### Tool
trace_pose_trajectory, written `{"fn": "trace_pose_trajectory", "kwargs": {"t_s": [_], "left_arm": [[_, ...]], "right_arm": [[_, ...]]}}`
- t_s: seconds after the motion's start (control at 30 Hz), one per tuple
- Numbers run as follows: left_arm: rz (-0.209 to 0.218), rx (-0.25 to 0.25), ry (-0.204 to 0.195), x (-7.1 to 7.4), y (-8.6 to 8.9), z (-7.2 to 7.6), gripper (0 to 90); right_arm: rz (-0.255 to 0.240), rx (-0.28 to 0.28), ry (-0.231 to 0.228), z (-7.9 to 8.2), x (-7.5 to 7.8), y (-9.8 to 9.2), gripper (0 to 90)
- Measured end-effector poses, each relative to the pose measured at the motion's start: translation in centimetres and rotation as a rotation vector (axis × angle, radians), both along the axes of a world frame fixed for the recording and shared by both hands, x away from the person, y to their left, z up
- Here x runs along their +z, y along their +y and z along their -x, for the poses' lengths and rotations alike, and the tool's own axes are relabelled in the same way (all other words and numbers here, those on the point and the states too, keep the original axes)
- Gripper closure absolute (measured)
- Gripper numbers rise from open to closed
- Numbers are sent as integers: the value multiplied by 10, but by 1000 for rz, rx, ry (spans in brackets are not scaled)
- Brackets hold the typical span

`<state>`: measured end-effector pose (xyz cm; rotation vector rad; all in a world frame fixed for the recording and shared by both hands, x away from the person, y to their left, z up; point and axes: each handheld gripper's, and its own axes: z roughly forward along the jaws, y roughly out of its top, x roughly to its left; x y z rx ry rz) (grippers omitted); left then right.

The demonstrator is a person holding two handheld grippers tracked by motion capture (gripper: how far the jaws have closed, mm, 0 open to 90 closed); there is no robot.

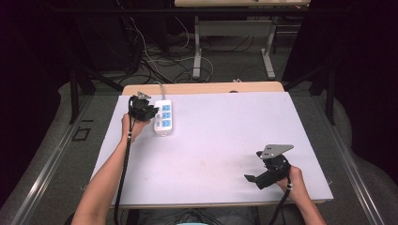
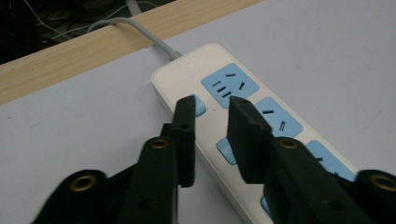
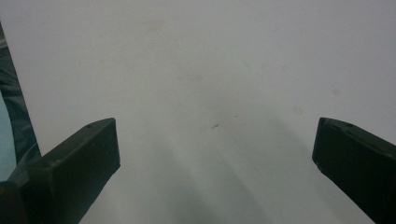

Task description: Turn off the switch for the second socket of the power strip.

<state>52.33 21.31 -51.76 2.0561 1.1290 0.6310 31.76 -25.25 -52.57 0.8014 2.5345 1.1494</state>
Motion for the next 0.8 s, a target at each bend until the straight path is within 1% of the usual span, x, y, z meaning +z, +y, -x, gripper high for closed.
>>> {"fn": "trace_pose_trajectory", "kwargs": {"t_s": [0.03,0.07,0.13,0.2,0.23,0.3,0.33,0.37,0.4,0.47,0.5,0.53,0.57,0.6,0.63,0.8], "left_arm": [[10,-3,-13,-1,-1,1,857],[19,-5,-18,-2,-1,3,897],[12,-22,-12,-4,0,4,900],[36,-18,-22,-8,-1,4,900],[32,-26,-8,-9,0,4,900],[32,-29,-12,-10,0,4,900],[44,-23,-15,-12,0,5,900],[44,-25,-12,-12,0,5,900],[45,-25,-13,-12,0,5,900],[48,-27,-12,-12,0,5,900],[46,-27,-14,-13,0,5,900],[48,-32,-13,-13,0,4,900],[48,-32,-13,-13,0,4,900],[41,-31,-12,-15,-1,4,900],[44,-31,-10,-15,-2,3,900],[37,-34,-4,-18,-2,2,900]], "right_arm": [[0,0,0,0,0,0,1],[1,0,-1,0,0,0,1],[7,5,6,0,1,-1,1],[6,2,6,0,0,0,1],[7,2,7,0,0,0,1],[8,2,8,0,0,-1,1],[2,-1,3,0,0,0,1],[1,1,-7,-1,0,0,1],[-1,-5,0,0,0,0,1],[2,-3,-1,0,0,0,1],[11,7,4,-1,0,-1,1],[3,6,-8,-1,-1,0,1],[7,8,1,-1,0,-1,1],[11,3,10,0,0,-1,1],[1,-6,0,0,-1,0,2],[2,-1,4,-1,-1,-1,2]]}}
